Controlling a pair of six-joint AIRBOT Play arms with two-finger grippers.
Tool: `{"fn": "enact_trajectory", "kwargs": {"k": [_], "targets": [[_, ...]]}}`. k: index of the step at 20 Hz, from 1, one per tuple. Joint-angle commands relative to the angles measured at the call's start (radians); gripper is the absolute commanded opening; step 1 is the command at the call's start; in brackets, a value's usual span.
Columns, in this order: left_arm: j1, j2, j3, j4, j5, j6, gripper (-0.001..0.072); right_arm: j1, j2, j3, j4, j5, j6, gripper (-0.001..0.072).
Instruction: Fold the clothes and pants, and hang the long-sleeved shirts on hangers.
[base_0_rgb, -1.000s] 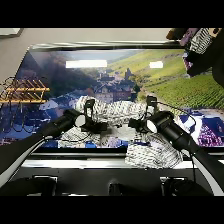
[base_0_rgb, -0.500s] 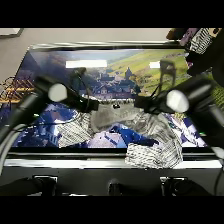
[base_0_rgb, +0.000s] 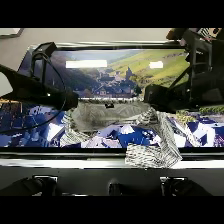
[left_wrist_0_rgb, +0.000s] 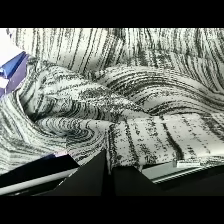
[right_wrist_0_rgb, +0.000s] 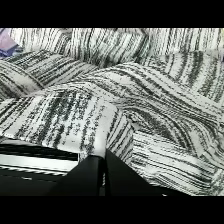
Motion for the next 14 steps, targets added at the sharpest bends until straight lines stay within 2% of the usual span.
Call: {"fn": "enact_trajectory", "kwargs": {"k": [1,4,7,9,10,11,12,13,14], "targets": [[0.003,0.010,-0.077,0.014,0.011,-0.011,0.0020,0.050,0.021,-0.134,-0.090,-0.063,-0.020,0.0026],[0.003,-0.029,-0.222,-0.003,0.147,-0.018,0.0021,0.094,0.027,-0.383,-0.092,-0.251,0.071,0.0026],[0.003,-0.124,-0.289,-0.031,0.199,-0.018,0.0027,0.095,0.026,-0.582,-0.095,-0.480,0.217,0.0026],[0.004,-0.173,-0.292,-0.047,0.232,-0.013,0.0071,0.095,0.026,-0.656,-0.094,-0.591,0.281,0.0026],[0.008,-0.185,-0.292,-0.047,0.249,0.005,0.0142,0.095,0.020,-0.672,-0.094,-0.604,0.290,0.0026],[0.022,-0.187,-0.292,-0.047,0.256,0.016,0.0268,0.095,0.010,-0.673,-0.095,-0.600,0.283,0.0026],[0.046,-0.182,-0.292,-0.055,0.254,0.041,0.0458,0.095,0.004,-0.673,-0.093,-0.602,0.282,0.0026],[0.086,-0.166,-0.294,-0.057,0.233,0.069,0.0548,0.095,0.005,-0.672,-0.091,-0.604,0.282,0.0026],[0.138,-0.144,-0.298,-0.056,0.196,0.095,0.0554,0.095,0.006,-0.671,-0.085,-0.599,0.282,0.0026]]}}
